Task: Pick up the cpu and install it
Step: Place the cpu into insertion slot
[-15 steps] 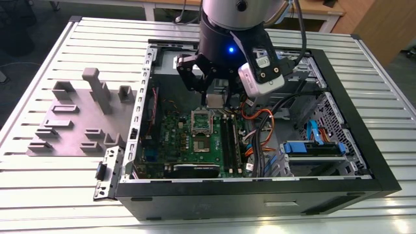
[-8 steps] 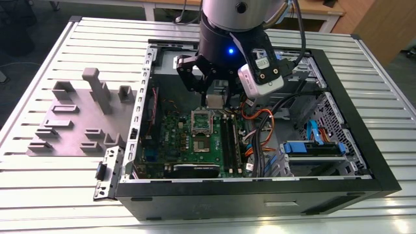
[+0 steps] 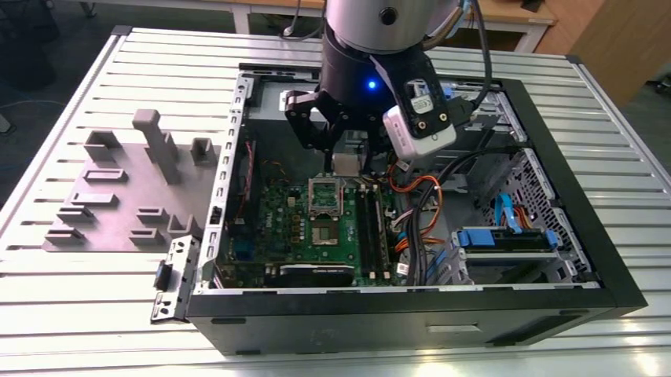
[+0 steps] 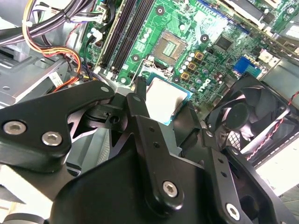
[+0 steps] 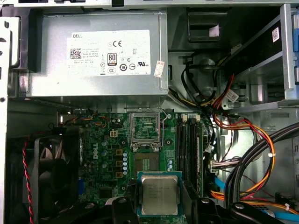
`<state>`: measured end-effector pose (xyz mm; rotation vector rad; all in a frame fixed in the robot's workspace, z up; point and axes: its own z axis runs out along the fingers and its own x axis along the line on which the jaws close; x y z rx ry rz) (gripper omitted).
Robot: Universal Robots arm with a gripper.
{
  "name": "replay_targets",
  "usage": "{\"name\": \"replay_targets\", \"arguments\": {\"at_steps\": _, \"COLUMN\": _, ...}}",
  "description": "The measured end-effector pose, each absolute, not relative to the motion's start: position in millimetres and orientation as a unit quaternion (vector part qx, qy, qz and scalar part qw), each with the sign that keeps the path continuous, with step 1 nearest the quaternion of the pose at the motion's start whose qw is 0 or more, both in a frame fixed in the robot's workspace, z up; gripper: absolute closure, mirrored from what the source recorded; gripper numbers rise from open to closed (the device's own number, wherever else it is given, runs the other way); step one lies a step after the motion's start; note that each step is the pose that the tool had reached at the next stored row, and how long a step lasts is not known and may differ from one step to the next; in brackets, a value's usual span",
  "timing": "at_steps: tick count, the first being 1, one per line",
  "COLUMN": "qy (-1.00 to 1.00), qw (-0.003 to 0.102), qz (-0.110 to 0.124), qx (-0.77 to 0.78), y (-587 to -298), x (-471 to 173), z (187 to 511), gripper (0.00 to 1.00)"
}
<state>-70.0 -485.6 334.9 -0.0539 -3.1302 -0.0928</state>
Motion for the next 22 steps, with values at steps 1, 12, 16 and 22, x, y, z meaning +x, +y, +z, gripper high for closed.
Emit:
{"name": "replay_targets", "arguments": {"at_steps": 1, "qy": -0.999, "qw": 0.005, "qz": -0.03, "qx": -0.017, "y": -485.6, "x": -70.0, "z": 334.7, "gripper": 0.53}}
{"name": "replay_targets", "arguments": {"at_steps": 12, "qy": -0.999, "qw": 0.005, "qz": -0.03, "qx": -0.017, "y": -485.6, "x": -70.0, "z": 332.4, "gripper": 0.53}}
{"name": "replay_targets", "arguments": {"at_steps": 16, "qy": -0.999, "qw": 0.005, "qz": -0.03, "qx": -0.017, "y": -485.6, "x": -70.0, "z": 331.5, "gripper": 0.53}}
{"name": "replay_targets", "arguments": {"at_steps": 22, "qy": -0.999, "qw": 0.005, "qz": -0.03, "qx": -0.017, "y": -485.6, "x": -70.0, "z": 328.8, "gripper": 0.53}}
